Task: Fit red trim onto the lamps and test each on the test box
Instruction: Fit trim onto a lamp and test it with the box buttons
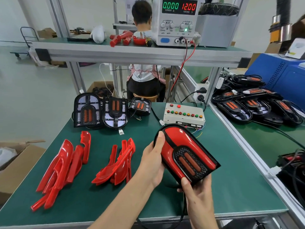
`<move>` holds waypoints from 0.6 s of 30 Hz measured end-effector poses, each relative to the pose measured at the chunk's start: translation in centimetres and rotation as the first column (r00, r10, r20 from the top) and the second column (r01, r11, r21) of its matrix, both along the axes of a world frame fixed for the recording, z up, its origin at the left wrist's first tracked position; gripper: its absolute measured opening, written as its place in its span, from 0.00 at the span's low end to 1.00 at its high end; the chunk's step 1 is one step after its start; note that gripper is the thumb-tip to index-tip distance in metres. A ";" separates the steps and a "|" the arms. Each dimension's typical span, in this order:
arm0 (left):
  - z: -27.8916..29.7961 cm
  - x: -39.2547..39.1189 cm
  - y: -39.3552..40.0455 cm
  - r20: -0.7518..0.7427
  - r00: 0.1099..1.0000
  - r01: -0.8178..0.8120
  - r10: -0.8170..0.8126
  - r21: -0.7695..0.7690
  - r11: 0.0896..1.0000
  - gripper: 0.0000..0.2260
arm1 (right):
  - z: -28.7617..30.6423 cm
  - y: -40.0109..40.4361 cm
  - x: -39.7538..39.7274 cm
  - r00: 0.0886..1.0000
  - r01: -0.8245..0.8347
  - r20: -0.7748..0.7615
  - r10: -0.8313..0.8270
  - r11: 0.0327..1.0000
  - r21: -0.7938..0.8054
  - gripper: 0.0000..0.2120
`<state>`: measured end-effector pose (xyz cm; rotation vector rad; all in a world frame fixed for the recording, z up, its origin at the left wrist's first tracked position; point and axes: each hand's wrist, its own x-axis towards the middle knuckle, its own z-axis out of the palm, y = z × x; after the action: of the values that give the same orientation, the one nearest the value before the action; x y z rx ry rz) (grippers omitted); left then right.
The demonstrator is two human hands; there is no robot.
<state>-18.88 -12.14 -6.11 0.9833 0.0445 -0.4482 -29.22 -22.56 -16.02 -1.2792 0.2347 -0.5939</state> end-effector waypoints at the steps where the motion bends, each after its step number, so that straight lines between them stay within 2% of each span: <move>1: 0.0 0.1 0.0 -0.003 1.000 -0.002 0.002 0.000 1.000 0.27 | 0.0 0.0 0.0 1.000 -0.003 -0.005 0.003 1.000 -0.002 0.34; 7: 0.7 0.4 -0.9 0.007 1.000 -0.004 0.004 0.043 0.999 0.22 | 1.2 0.4 0.3 1.000 0.013 -0.017 -0.013 1.000 0.024 0.34; 11: 0.7 0.4 -1.0 0.029 0.994 0.104 -0.104 -0.002 0.995 0.28 | 1.3 0.1 0.5 0.999 0.041 -0.025 -0.040 0.998 0.049 0.32; 15: -0.4 0.5 -0.5 0.145 0.970 0.183 -0.197 0.103 0.978 0.17 | 1.7 0.2 0.3 0.996 0.082 -0.028 -0.081 0.996 0.042 0.29; 18: -0.6 0.5 -0.6 0.159 0.969 0.168 -0.188 0.130 0.977 0.15 | 2.2 0.5 0.4 0.992 0.118 -0.042 -0.119 0.993 -0.021 0.30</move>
<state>-18.37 -12.70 -6.72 1.1423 -0.1760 -0.5289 -28.86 -22.04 -13.87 -1.3030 0.3435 -0.6716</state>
